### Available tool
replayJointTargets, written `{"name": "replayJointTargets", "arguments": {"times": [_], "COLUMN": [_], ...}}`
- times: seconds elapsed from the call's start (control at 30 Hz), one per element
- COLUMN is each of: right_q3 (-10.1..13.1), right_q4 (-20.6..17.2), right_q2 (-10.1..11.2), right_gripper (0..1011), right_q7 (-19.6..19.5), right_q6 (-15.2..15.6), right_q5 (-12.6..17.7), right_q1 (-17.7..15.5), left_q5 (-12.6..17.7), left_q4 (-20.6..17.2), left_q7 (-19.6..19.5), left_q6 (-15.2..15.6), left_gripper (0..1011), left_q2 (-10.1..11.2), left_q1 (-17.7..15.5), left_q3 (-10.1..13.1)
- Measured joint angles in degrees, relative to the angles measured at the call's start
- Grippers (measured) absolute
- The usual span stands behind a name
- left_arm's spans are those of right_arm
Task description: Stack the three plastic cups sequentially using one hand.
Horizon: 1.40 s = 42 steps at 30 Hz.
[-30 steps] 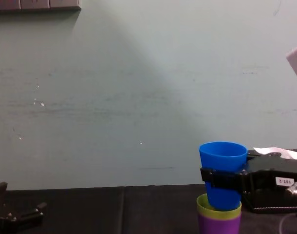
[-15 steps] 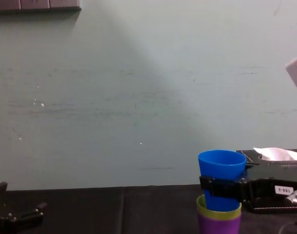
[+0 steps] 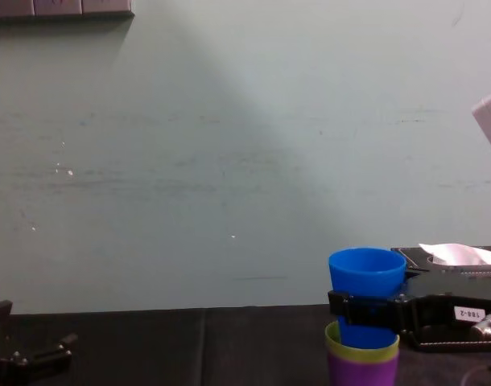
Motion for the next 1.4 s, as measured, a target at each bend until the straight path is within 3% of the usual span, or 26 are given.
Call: {"name": "replayJointTargets", "arguments": {"times": [0.33,0.77,1.1,1.4], "right_q3": [0.06,0.08,5.48,11.01], "right_q4": [-0.1,-0.17,-4.7,-4.98], "right_q2": [0.0,0.0,0.92,1.36], "right_gripper": [1000,1002,1002,1002], "right_q7": [-0.04,-0.06,-5.45,-8.81], "right_q6": [0.06,0.09,-1.85,-4.22], "right_q5": [-0.03,-0.08,-0.32,-1.46], "right_q1": [-0.04,-0.05,-4.91,-9.94], "left_q5": [0.0,0.0,0.0,0.0], "left_q4": [0.0,0.0,0.0,0.0], "left_q7": [0.0,0.0,0.0,0.0], "left_q6": [0.0,0.0,0.0,0.0], "left_gripper": [1011,1011,1011,1011], "left_q2": [0.0,0.0,0.0,0.0], "left_q1": [0.0,0.0,0.0,0.0], "left_q3": [0.0,0.0,0.0,0.0]}}
